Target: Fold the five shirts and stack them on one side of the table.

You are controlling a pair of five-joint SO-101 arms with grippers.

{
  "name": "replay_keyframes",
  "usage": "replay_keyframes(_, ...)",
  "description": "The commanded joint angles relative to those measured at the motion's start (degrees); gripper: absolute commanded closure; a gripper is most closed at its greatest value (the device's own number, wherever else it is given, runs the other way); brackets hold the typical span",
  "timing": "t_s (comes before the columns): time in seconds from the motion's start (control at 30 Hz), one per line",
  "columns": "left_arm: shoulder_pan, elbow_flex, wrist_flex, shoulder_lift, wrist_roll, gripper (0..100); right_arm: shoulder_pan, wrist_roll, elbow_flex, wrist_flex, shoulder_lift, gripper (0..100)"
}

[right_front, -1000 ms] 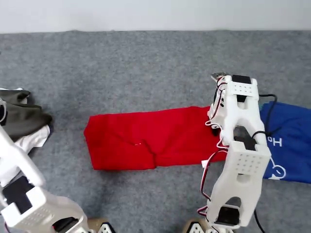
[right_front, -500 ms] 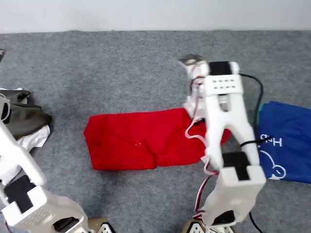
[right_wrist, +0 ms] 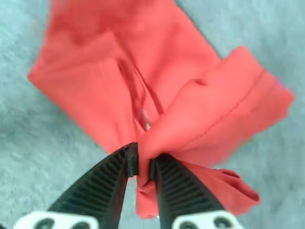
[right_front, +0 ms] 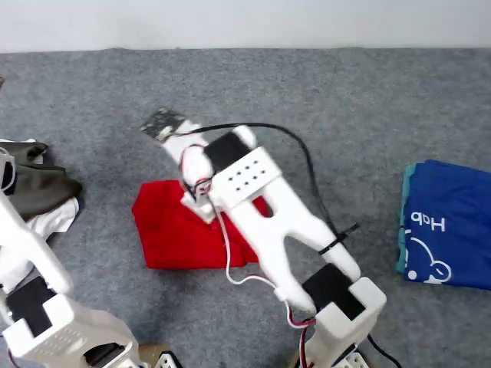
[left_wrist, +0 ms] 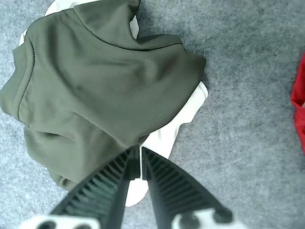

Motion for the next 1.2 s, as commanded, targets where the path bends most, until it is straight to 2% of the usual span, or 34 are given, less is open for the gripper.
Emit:
replay_keyframes(0.0, 0.1, -0.2, -1.1, -2.8, 0.6, 98, -2.7, -0.7, -4.1, -3.6, 2.0, 98.8)
replay_keyframes(0.23, -2.5, -0.2, -2.9, -2.7, 0.7, 98, -5.7, -0.7, -11.6, -5.2, 10.3, 98.8)
replay_keyframes(0.57, -2.5, -0.2, -3.0, -2.7, 0.7, 98, -7.5, -0.6, -27.8, -4.7, 23.4, 98.5)
replay_keyframes(0.63, -2.5, -0.2, -3.0, -2.7, 0.7, 98, -7.9, -0.6, -28.7, -4.4, 24.8, 95.1)
replay_keyframes(0.8, -2.5, -0.2, -2.8, -2.7, 0.7, 98, -9.4, -0.5, -29.5, 0.1, 24.9, 76.1)
replay_keyframes(0.87, -2.5, -0.2, -2.8, -2.7, 0.7, 98, -9.5, -0.5, -31.3, 3.5, 24.0, 73.5)
replay_keyframes(1.03, -2.5, -0.2, -2.9, -2.7, 0.7, 98, -5.5, -0.2, -34.9, 10.2, 24.0, 75.7)
replay_keyframes(1.17, -2.5, -0.2, -2.6, -2.7, 0.7, 98, 0.9, -0.1, -36.0, 11.6, 23.8, 93.1)
